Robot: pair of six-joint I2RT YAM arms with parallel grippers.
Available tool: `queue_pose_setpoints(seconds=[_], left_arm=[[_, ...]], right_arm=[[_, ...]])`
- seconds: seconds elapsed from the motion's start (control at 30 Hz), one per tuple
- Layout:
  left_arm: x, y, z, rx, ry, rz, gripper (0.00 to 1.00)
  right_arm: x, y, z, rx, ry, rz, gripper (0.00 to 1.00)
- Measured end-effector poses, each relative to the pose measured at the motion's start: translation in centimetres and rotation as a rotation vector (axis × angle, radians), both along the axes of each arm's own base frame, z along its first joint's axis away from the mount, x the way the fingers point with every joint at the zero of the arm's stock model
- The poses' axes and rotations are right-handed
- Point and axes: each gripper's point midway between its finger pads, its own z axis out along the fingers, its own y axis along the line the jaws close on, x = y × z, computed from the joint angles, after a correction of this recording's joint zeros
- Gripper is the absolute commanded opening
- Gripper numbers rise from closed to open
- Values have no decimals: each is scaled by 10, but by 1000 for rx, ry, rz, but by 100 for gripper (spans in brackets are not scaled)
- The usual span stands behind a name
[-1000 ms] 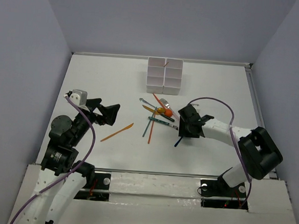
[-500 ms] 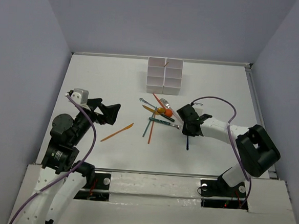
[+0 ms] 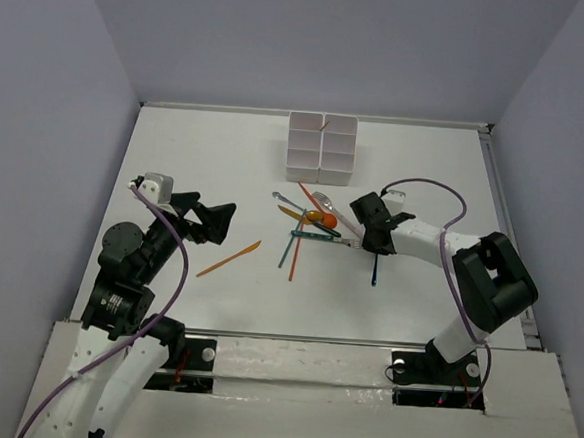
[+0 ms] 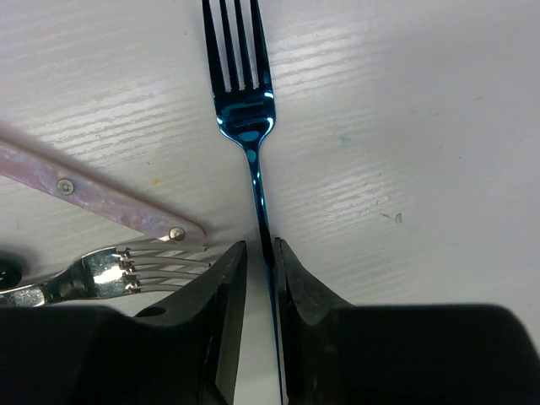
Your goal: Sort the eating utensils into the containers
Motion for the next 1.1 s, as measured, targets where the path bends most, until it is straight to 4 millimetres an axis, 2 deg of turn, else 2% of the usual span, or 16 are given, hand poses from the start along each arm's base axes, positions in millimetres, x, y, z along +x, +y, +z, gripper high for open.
queue_pose_setpoints(seconds=[0.03,0.1,0.17,0.2,0.23,0.27,0.37,0.43,0.53,0.57,0.63,0.73,1.0,1.1], left_arm=[[0,0,0,0,0,0,99],[0,0,0,0,0,0,99],[0,0,0,0,1,0,99],[0,0,0,0,1,0,99],[0,0,0,0,2,0,99],[1,0,-1,1,3,0,99],[1,-1,-1,2,5,-2,99],[1,-1,-2,2,6,-2,99],[1,-1,-2,2,6,-2,99],[1,-1,-1,2,6,-2,99],[1,-1,-2,2,7,-2,99],[3,-1,-4,5,16,-3,99],[5,0,-6,8,25,4,99],[6,-1,-6,8,26,3,99]], right_arm=[[2,0,0,-4,-1,2,15],[5,2,0,-7,-6,7,13],[6,3,0,-4,-9,9,8],[6,3,0,-2,-12,9,2],[5,2,0,0,-13,8,1],[4,1,0,5,-16,6,1],[2,0,0,9,-12,5,15],[2,-1,0,12,-11,4,21],[5,-6,0,19,-7,-10,24],[7,-9,0,23,-6,-17,24],[12,-15,0,35,-8,-34,11],[17,-17,0,48,-15,-39,0],[18,-19,4,32,-23,-28,0],[21,-24,25,21,-76,-19,0]])
